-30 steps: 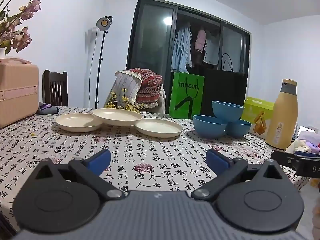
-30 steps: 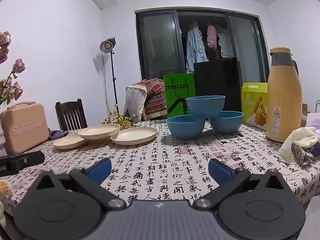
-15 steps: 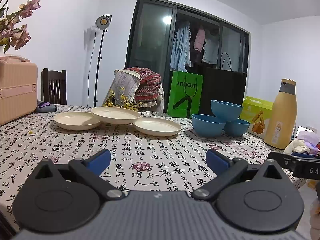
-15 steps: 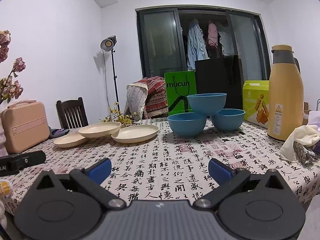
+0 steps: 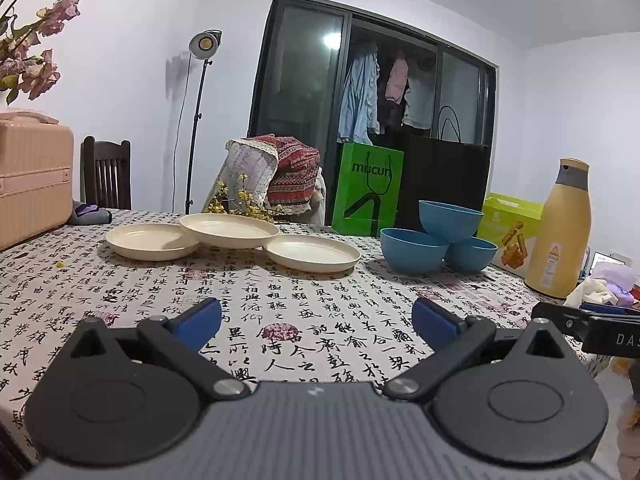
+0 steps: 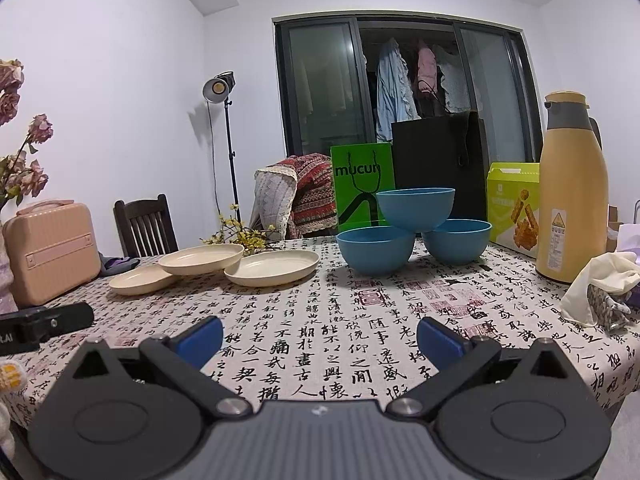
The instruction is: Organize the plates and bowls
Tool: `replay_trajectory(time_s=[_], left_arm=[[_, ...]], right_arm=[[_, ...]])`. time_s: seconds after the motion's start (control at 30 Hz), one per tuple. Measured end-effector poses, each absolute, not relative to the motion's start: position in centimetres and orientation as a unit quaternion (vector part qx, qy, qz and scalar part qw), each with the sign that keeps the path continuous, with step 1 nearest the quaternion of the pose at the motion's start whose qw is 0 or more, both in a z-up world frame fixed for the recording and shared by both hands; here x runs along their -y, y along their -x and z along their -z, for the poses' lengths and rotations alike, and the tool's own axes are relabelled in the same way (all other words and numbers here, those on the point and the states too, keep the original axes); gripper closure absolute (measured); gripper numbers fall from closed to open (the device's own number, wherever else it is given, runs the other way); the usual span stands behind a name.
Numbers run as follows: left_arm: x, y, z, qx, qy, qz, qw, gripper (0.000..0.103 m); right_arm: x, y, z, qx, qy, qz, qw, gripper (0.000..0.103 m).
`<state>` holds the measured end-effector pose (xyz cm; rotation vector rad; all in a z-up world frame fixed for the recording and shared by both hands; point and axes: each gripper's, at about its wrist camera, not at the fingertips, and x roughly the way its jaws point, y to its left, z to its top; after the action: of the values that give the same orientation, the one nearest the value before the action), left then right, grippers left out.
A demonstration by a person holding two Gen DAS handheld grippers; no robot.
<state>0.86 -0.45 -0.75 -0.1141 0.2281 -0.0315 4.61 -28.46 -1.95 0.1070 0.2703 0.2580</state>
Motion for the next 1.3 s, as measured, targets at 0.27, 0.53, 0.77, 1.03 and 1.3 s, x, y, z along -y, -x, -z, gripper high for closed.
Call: replay_trajectory(time_s=[0.27,0.53,0.77,1.03,1.3], left_arm=[[0.53,-0.8,0.71,-0.113,0.056,0.017,0.992,0.0],[0.45,-0.6,0.62,-0.112,0.057,0.018,0.992,0.0],[0.55,-0.41,0.53,-0.108,0.054,0.018,0.993,0.0],[0.53,-0.33,0.48,-0.106,0.053,0.021,0.993,0.0],[0.48,-0.1,0.46,-0.104,0.054,0.021,0.993,0.0]], right_arm=[[28.31,-4.52,1.95,-0.133,-0.052,-0.129,0.981,0.0],[28.28,-4.5,1.97,-0.133,-0.051,-0.128,0.981,0.0],[28.3,-4.46,1.92,-0.133,-0.051,-0.129,0.981,0.0],[28.27,-4.42,1.85,-0.133,-0.051,-0.129,0.981,0.0],[28.24,-4.39,1.83,-0.133,-0.051,-0.129,0.981,0.0]])
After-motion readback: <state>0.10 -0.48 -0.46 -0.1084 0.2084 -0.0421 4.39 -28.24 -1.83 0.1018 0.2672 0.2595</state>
